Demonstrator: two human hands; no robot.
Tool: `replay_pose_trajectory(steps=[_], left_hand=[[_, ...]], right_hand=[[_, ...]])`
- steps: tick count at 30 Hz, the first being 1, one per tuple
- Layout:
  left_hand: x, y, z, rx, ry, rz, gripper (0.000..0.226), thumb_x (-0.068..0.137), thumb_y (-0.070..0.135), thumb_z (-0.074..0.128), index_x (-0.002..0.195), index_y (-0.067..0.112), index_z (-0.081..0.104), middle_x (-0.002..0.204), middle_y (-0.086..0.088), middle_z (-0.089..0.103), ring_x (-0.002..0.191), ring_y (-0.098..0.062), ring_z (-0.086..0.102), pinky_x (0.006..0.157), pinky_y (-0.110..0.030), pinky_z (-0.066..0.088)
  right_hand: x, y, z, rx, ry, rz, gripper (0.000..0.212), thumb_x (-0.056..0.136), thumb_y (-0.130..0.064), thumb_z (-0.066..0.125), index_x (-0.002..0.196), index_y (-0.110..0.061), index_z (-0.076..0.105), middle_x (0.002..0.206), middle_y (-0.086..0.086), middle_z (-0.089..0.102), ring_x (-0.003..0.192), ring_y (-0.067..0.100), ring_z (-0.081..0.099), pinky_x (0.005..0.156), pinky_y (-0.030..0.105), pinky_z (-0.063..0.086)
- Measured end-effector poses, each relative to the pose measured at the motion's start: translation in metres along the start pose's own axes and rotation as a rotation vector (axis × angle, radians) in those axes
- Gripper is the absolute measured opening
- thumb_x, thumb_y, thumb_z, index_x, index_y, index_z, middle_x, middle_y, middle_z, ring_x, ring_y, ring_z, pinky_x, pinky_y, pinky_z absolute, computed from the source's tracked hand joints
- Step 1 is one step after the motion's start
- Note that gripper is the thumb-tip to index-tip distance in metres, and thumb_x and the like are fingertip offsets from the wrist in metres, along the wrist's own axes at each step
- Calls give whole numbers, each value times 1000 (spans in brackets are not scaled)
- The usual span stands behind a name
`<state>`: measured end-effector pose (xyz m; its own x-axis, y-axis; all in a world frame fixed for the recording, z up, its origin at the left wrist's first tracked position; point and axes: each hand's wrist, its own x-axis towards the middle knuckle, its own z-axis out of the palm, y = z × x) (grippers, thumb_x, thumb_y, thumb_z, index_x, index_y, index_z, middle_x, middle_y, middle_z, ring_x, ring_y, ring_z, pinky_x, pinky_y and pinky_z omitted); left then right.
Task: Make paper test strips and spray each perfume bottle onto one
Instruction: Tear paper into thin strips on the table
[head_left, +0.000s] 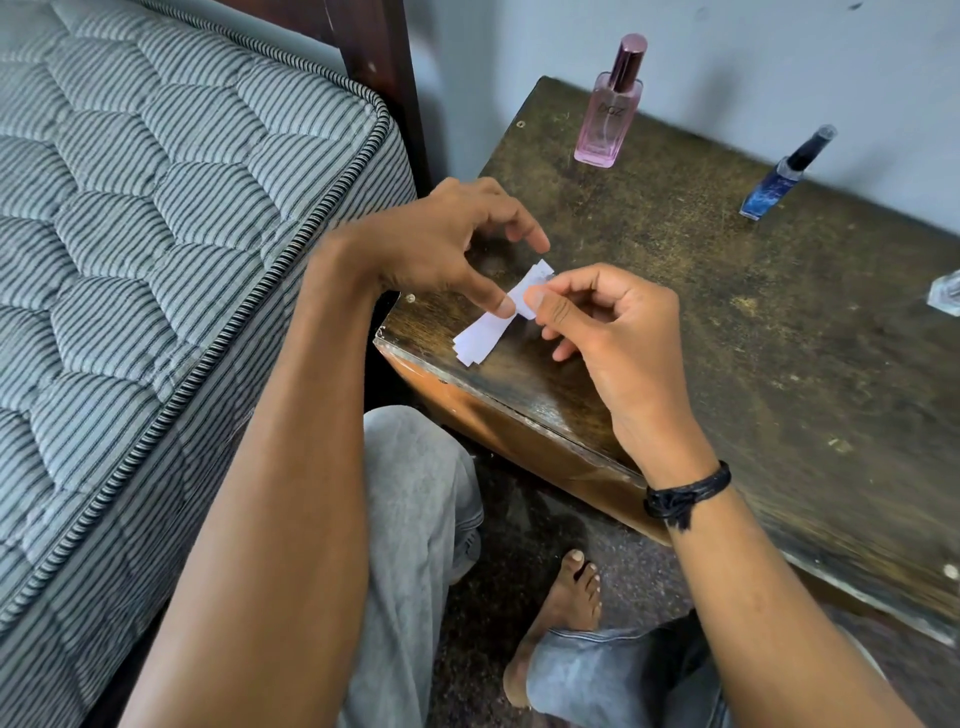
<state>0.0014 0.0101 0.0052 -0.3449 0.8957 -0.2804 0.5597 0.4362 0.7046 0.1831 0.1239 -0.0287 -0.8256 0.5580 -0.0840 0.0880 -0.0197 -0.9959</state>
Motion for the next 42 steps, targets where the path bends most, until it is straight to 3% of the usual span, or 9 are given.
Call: replay_pose_trajectory(steps=[6, 9, 14, 20, 26, 32, 42], left_hand=[[4, -2, 3, 53, 0, -10, 50, 72, 33, 88, 116, 33, 66, 112, 6, 53, 105, -9, 43, 80, -11, 35], [10, 2, 7, 41, 31, -10, 39, 73, 30, 88, 108, 26, 70, 99, 5, 54, 91, -8, 47, 70, -5, 38], [14, 5, 10, 21, 30, -54, 30, 72, 27, 89, 97, 25, 72, 86, 3, 56, 77, -10, 50, 77, -36, 49], [16, 12, 13, 69, 21, -85, 23, 72, 22, 89, 88, 25, 73, 89, -2, 52, 77, -18, 50, 81, -42, 50], [17, 17, 13, 123, -12, -82, 26, 76, 17, 86, 100, 23, 78, 88, -1, 47, 88, -38, 55, 80, -41, 48], [16, 19, 13, 69, -2, -105, 28, 76, 15, 86, 101, 24, 79, 89, -4, 49, 78, -22, 47, 73, -30, 39], [19, 22, 14, 46, 13, -185, 28, 74, 14, 87, 99, 23, 79, 89, -7, 47, 75, -21, 42, 68, -28, 34]], right_hand=[[3, -2, -3, 48, 76, -13, 6, 89, -8, 79, 85, -8, 74, 71, 1, 72, 62, 16, 64, 52, 24, 51], [4, -3, -4, 45, 76, -12, 6, 89, -9, 79, 85, -10, 74, 73, 3, 72, 63, 16, 64, 53, 24, 51], [6, -5, -7, 50, 99, -16, 6, 89, -10, 78, 85, -10, 74, 72, 3, 72, 63, 16, 65, 53, 24, 52], [10, -7, -16, 75, 169, -30, 7, 90, -12, 79, 87, -8, 74, 70, 3, 71, 64, 18, 66, 55, 27, 53], [17, -7, -30, 119, 286, -60, 8, 91, -13, 77, 87, -9, 72, 72, 5, 70, 64, 19, 67, 54, 28, 53], [25, -4, -39, 114, 359, -73, 9, 92, -14, 77, 89, -7, 71, 76, 8, 70, 65, 18, 67, 55, 28, 54], [32, 0, -46, 68, 449, -90, 10, 93, -14, 75, 91, -6, 70, 76, 9, 69, 61, 15, 66, 54, 27, 56]])
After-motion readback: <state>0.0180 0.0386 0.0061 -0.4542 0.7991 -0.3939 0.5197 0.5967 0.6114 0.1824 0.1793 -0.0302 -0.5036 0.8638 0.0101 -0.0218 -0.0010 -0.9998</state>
